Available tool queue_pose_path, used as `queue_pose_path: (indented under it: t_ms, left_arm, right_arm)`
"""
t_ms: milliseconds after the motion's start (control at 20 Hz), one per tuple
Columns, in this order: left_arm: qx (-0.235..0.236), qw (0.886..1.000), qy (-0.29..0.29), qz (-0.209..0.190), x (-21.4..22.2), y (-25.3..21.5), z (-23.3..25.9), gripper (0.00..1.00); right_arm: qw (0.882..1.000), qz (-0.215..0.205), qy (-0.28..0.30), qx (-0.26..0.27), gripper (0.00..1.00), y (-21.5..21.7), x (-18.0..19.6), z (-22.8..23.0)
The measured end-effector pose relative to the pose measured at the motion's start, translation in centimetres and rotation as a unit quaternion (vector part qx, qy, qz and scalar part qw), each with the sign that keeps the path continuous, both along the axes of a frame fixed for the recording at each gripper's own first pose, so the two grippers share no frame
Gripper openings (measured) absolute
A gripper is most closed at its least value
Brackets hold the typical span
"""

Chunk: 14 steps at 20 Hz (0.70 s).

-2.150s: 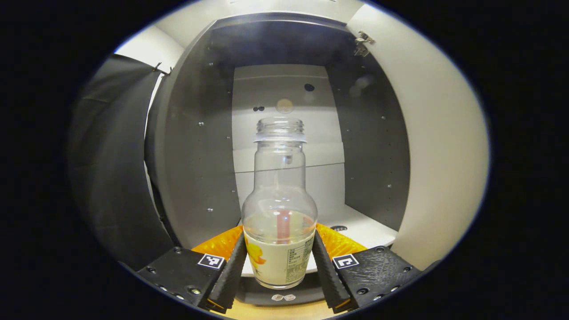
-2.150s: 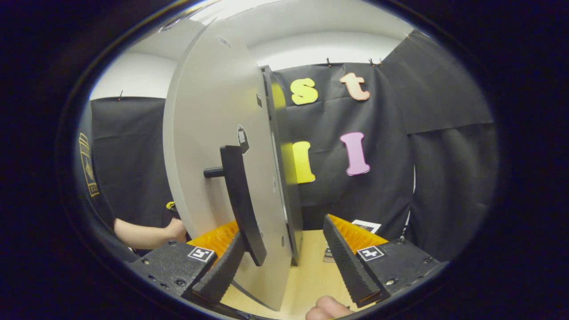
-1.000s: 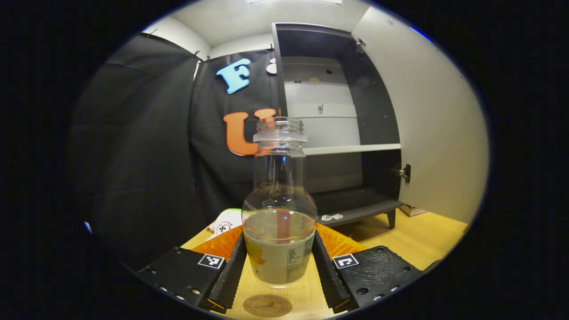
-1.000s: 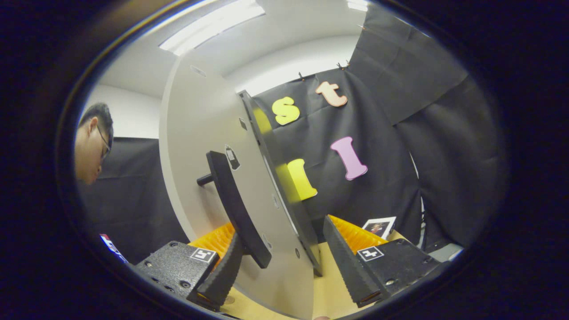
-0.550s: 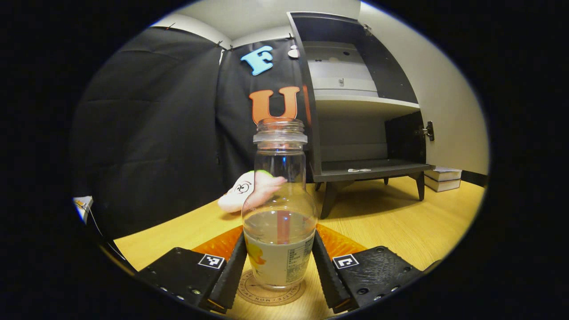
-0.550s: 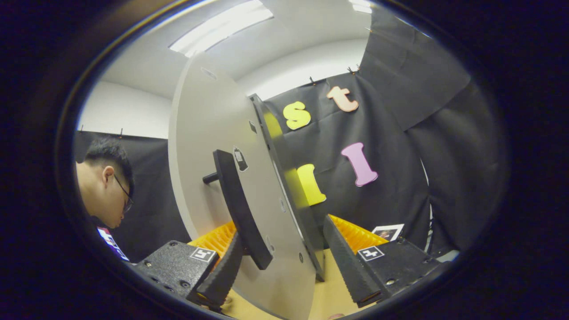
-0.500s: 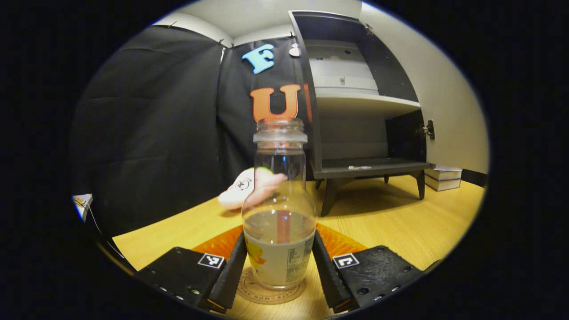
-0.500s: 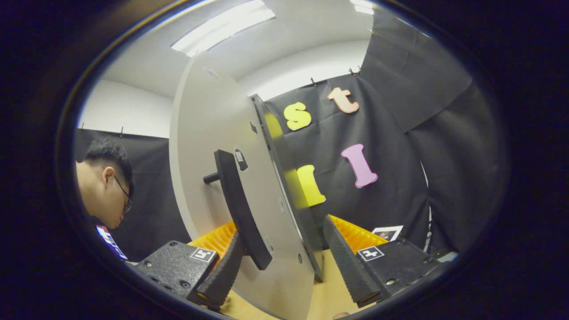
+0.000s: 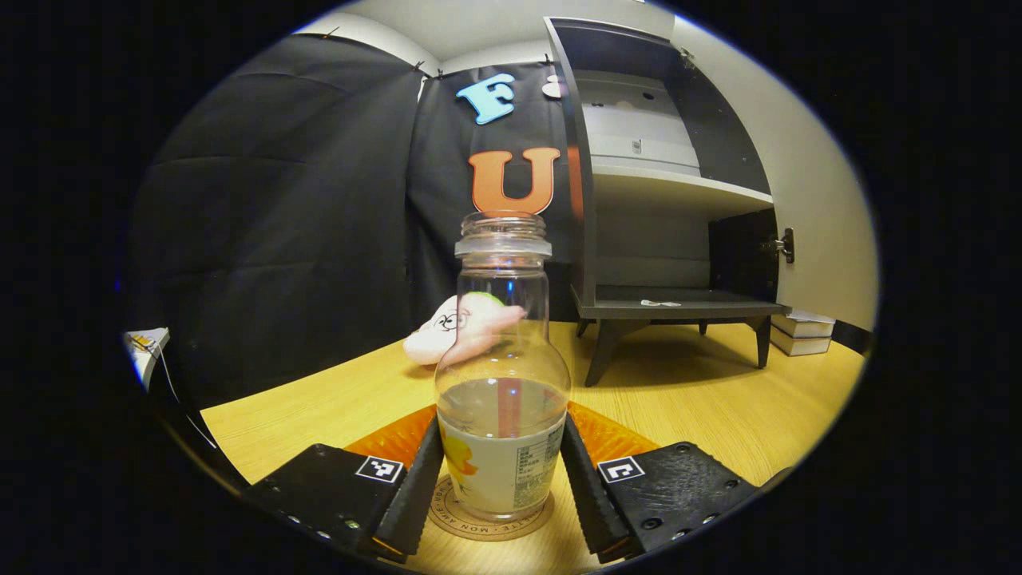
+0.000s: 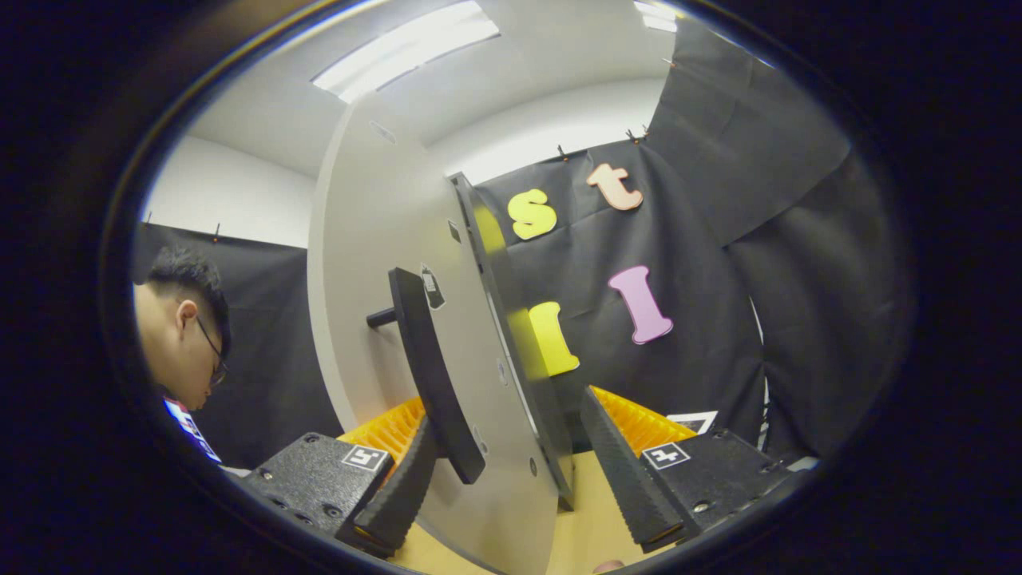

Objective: Open the cabinet door with the right hand, grasp the bottle in the cabinet with the left hand and place it on the coaster, then close the cabinet door with the right hand.

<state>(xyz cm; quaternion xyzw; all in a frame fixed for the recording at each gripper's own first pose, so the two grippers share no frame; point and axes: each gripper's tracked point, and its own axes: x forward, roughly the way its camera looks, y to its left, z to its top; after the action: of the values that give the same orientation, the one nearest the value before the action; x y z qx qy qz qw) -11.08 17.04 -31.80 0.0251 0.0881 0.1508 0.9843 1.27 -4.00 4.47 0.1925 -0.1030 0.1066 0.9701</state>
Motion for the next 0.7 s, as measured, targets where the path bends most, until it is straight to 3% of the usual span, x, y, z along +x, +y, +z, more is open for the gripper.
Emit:
queue_pose_path:
  t_ms: [400, 500, 550, 700]
  left_arm:
    - [0.004, 1.0, -0.002, 0.013, 0.38, 0.06, -0.18, 0.76]
    - [-0.004, 1.0, -0.004, 0.001, -0.14, -0.53, -0.17, 0.82]
    - [-0.003, 1.0, -0.005, -0.001, -0.09, -0.52, -0.18, 0.97]
    - [0.006, 1.0, -0.003, -0.003, 0.17, -0.37, -0.17, 0.97]
  right_arm:
    - [1.0, -0.002, 0.003, -0.009, 0.96, -0.09, -0.04, 0.11]
    - [1.0, -0.003, 0.006, -0.018, 1.0, -0.06, -0.02, 0.08]
    - [1.0, -0.004, 0.006, -0.017, 1.0, -0.09, -0.04, 0.08]
    - [1.0, -0.001, 0.007, 0.0, 1.0, -0.01, 0.02, -0.12]
